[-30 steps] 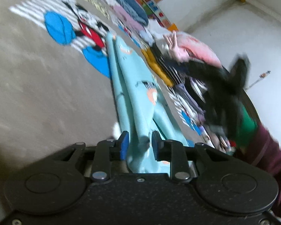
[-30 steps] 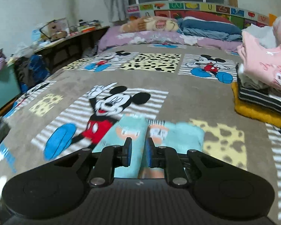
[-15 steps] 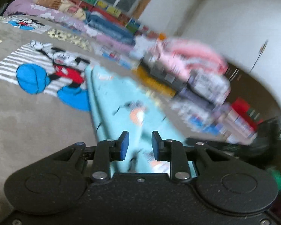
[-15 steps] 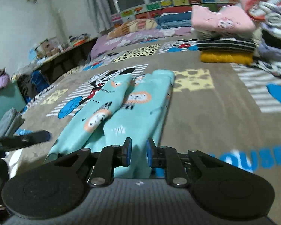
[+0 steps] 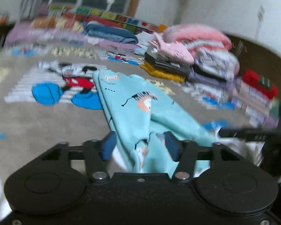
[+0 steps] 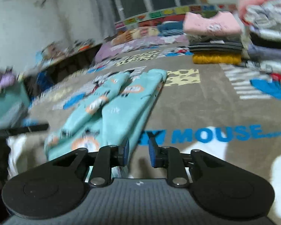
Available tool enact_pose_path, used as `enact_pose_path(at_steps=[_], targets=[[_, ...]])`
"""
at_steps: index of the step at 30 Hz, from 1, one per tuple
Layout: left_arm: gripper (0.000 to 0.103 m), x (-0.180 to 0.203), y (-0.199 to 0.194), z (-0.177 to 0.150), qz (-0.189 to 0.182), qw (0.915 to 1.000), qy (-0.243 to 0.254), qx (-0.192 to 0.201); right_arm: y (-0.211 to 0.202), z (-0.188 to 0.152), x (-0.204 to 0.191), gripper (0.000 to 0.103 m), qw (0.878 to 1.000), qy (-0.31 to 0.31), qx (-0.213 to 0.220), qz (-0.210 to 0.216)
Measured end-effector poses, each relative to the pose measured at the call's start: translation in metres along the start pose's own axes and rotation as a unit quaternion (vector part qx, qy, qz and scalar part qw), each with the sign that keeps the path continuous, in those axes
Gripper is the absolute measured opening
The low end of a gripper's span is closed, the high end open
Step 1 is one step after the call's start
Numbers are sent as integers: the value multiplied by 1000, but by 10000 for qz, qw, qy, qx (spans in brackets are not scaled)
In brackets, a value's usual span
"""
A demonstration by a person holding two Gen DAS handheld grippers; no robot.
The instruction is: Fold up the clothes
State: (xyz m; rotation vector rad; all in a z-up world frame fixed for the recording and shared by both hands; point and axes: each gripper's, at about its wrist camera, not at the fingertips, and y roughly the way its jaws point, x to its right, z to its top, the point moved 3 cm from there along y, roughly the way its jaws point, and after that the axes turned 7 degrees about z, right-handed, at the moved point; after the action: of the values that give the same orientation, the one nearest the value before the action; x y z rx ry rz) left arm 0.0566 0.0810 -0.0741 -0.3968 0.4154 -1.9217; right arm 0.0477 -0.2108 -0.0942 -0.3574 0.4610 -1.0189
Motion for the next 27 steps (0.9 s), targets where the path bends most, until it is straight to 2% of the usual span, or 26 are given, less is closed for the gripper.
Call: enact_pose_path(at_steps=[2,4,7,9,11,17,20,22,26,27], targets=[[59,12,-6,-9,199,9968,776,-27,-9,-8,-4,34,9988,-487,-102,-44],[59,23,-9,-22,414,9867,1566,-132,-14,-18,-15,35,9937,-1089,-243,-87],[59,38,-8,-48,806,9556,2822,-261,-10,-28,-41,38,9800,-1944,-372,-201],[59,45,-3,-56,958,9384,3313,-213,-1,-35,-54,40,9664,-2502,-450,-372],[59,46,2,-55,1033,9329,3448,-87,8,-42,-67,41,9501,-3029,-519,-538],[58,57,21,-64,1212,9008,4168,138,25,-43,-71,46,9270,-3630,-415,-847],[58,59,29,-63,1357,8934,4279,188,34,-46,-76,46,9164,-3875,-345,-944],[58,62,31,-62,1450,8888,4342,239,38,-44,-77,46,9146,-3914,-314,-966],[58,71,28,-67,1634,8613,4795,403,37,-43,-79,46,9123,-3961,-300,-996],[58,72,27,-69,1660,8547,4898,442,37,-44,-81,48,9086,-4030,-287,-1057]])
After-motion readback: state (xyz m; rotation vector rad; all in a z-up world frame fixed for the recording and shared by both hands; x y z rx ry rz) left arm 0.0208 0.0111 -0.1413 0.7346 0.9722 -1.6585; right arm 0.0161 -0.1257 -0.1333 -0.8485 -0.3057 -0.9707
